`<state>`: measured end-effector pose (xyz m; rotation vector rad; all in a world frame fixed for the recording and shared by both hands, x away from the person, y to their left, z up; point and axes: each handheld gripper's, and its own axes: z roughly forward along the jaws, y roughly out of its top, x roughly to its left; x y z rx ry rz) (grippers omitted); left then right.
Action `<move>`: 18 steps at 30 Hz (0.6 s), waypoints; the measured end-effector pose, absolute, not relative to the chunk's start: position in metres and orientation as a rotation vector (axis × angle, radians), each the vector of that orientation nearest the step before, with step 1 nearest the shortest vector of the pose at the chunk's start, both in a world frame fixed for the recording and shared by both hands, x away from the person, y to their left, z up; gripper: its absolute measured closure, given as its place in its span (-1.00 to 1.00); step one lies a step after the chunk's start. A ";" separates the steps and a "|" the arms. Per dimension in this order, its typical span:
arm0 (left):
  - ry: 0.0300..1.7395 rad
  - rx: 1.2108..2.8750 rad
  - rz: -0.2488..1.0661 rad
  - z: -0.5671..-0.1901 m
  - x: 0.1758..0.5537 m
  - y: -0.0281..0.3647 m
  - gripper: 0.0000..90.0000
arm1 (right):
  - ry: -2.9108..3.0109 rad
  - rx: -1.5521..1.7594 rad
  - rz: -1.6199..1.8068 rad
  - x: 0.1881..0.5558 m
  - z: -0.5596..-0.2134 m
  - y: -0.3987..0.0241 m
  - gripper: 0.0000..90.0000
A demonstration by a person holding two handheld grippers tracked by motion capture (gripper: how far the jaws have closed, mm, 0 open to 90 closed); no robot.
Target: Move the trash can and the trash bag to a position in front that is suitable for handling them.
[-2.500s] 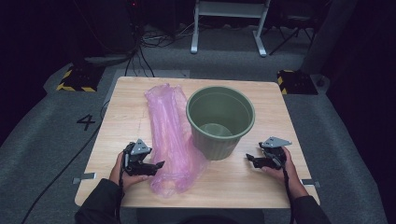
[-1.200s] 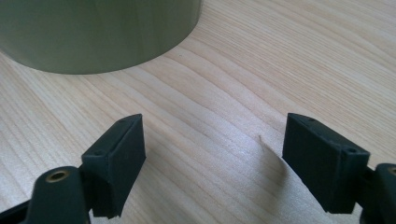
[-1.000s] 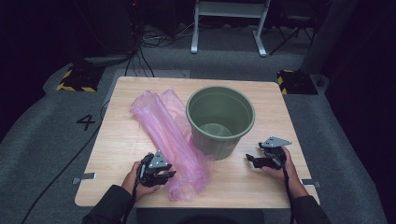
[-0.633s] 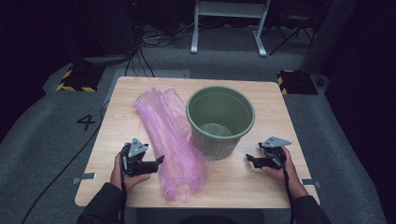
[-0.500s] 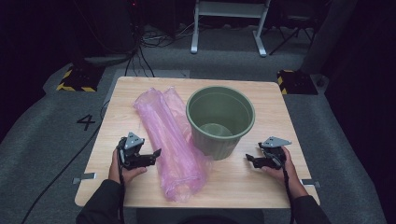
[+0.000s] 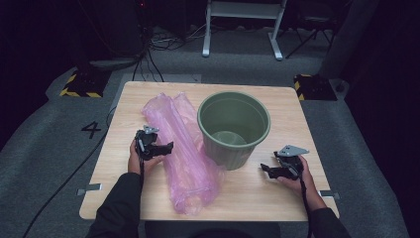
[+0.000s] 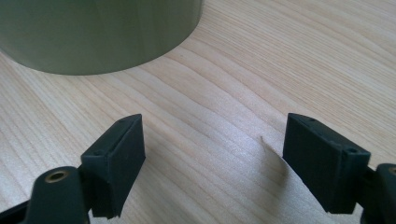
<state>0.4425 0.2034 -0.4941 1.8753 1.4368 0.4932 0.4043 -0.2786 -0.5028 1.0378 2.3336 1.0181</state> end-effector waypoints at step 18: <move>1.328 1.992 0.549 -0.501 0.457 0.172 -0.19 | 2.336 1.048 1.023 0.405 -0.503 -0.279 -0.53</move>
